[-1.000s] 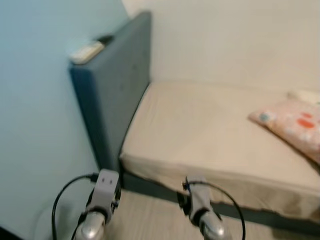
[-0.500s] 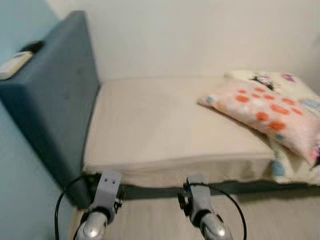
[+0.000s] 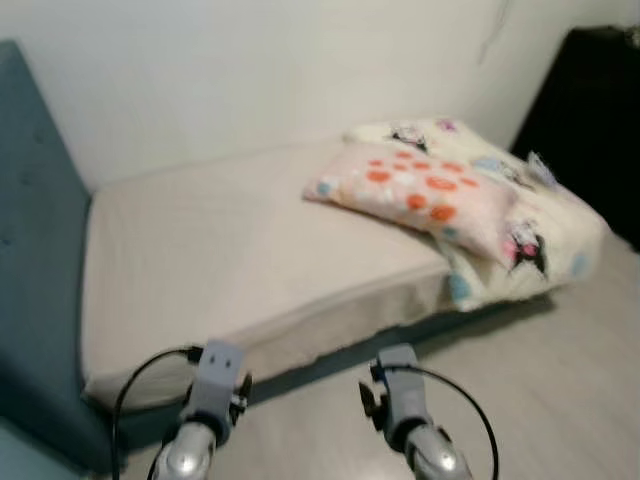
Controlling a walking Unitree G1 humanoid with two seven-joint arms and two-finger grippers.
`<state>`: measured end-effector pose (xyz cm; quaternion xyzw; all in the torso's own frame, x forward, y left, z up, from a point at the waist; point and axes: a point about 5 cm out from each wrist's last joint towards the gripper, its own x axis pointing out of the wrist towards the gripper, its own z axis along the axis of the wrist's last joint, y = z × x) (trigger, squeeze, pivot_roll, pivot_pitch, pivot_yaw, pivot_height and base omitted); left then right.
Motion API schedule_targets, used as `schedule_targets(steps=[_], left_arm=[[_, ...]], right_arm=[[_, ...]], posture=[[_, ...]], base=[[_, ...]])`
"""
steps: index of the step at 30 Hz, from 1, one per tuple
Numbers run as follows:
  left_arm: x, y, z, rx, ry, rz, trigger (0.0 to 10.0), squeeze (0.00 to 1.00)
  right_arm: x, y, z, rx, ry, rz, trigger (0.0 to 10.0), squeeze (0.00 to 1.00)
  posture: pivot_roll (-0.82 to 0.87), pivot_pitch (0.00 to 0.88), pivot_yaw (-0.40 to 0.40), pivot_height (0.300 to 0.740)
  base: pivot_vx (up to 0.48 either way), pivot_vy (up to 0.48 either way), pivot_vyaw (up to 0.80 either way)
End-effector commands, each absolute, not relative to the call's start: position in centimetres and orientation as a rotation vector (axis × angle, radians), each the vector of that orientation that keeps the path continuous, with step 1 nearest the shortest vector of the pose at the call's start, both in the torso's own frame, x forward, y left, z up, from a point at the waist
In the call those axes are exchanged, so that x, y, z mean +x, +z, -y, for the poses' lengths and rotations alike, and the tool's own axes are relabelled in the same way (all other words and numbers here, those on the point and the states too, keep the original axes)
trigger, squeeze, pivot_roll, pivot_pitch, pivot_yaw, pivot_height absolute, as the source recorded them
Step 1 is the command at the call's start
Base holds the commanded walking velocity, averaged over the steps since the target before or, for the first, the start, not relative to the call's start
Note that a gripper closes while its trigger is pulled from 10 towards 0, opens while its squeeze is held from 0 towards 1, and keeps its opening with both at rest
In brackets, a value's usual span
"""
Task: Clean up the room
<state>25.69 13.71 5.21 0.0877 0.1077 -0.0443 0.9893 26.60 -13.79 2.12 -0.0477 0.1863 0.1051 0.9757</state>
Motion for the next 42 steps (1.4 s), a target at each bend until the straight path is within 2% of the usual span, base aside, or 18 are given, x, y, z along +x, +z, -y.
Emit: schedule_targets(steps=[1,6,15,42], left_arm=[[25.29,4.67,-14.01,0.17,-0.083,-0.241,10.0,0.0],[25.3,4.75,-14.02,0.169,-0.081,-0.234,10.0,0.0],[25.18,5.05,-13.82,0.129,-0.067,-0.206,10.0,0.0],[25.29,5.67,-13.82,0.039,-0.062,-0.163,10.0,0.0]], right_arm=[[26.19,1.74,13.23,-0.085,0.228,-0.394,10.0,0.0],[26.25,1.78,13.15,-0.092,0.236,-0.39,10.0,0.0],[26.26,2.01,12.43,-0.114,0.295,-0.361,10.0,0.0],[26.68,2.51,12.65,-0.132,0.292,-0.322,10.0,0.0]], posture=[[-0.02,0.116,-0.026,0.74],[-0.02,0.114,-0.025,0.74],[-0.01,0.109,-0.03,0.74],[-0.02,0.091,-0.034,0.74]], base=[[0.0,0.0,-0.8],[0.0,0.0,-0.8],[0.0,0.0,0.0],[0.0,0.0,0.0]])
